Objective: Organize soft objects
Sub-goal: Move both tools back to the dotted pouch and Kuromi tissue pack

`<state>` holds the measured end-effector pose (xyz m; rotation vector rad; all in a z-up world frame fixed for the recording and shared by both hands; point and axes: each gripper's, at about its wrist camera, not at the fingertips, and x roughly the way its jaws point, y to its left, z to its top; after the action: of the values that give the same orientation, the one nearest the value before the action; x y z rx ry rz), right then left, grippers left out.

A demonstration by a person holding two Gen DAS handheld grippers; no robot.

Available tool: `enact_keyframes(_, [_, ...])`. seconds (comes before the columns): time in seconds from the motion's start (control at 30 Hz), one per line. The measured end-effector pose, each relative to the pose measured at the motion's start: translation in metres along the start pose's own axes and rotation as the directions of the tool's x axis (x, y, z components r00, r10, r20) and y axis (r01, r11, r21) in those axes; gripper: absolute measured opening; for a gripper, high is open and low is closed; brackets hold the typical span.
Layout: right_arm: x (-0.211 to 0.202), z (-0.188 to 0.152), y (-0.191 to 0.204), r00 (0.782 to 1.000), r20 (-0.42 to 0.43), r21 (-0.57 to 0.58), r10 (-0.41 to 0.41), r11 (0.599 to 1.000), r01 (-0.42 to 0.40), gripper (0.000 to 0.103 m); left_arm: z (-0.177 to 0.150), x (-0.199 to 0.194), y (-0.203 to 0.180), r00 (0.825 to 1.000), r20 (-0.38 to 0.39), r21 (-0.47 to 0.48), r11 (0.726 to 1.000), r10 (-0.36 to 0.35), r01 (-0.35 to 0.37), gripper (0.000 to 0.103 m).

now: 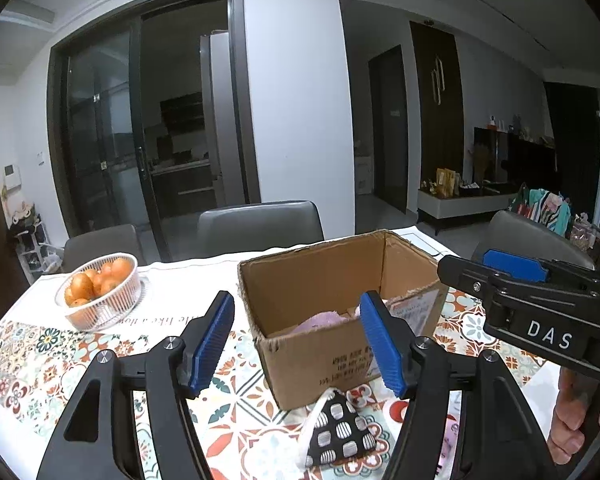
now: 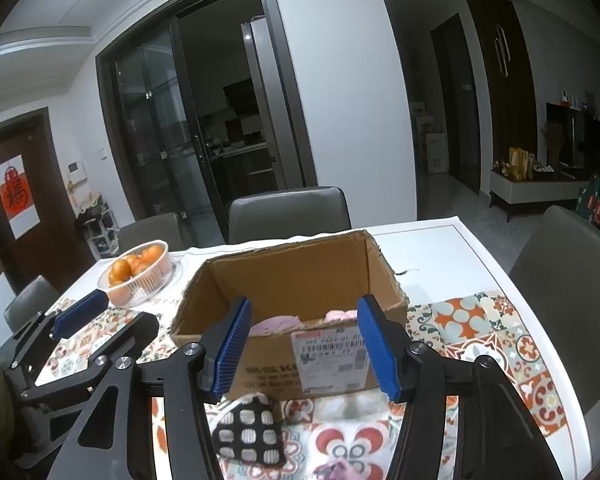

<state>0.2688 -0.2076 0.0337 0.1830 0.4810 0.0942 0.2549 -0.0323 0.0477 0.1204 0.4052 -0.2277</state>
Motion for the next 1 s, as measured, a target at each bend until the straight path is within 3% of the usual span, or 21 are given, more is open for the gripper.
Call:
enact_keyframes(0.27, [-0.021,-0.012,0.004,1.0,-0.004,0.011,0.011,1.0,-0.011,0.066,-0.01,-0.024,0.0,1.0,-0.001,-0.017,1.0,0.013,-0.013,0.066])
enact_keyframes(0.73, [-0.057,-0.047,0.016,0.999,0.019,0.008,-0.049,0.999,0.049,0.082,-0.046,-0.06,0.006,1.0,-0.026,-0.012,1.0,0.003,-0.003,0.068])
enact_keyframes(1.0, [-0.065,-0.07,0.019,0.996,0.005,0.055,-0.086,0.995,0.086,0.083,-0.067,-0.066,0.009,0.999,-0.042,0.01,1.0,-0.028,0.028,0.068])
